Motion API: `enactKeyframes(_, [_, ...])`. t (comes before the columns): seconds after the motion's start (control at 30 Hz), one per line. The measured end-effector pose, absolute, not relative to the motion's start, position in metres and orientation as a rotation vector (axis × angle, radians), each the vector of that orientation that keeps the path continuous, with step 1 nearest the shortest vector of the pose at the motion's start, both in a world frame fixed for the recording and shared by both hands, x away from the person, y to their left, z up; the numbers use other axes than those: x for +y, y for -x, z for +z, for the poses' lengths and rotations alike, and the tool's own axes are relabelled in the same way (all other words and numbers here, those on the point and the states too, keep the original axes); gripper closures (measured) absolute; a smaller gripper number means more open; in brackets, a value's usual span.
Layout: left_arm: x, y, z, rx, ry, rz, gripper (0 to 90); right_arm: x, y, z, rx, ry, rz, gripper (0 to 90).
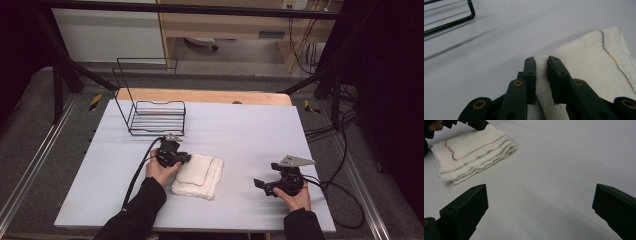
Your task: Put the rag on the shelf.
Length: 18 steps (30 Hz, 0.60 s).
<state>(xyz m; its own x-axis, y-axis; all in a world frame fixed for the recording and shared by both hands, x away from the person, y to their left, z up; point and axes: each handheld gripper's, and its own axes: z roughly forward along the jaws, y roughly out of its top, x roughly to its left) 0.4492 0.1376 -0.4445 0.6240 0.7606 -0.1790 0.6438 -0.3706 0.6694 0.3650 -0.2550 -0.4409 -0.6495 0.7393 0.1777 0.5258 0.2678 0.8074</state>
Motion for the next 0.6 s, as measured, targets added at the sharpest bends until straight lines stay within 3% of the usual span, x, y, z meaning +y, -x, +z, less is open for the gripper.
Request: enactKeyframes(0.6, [0.136,-0.448,-0.446,1.057,-2.13,0.221,81.0,-0.218,-0.375,-0.435,2.314,-1.145,1.307,0.7])
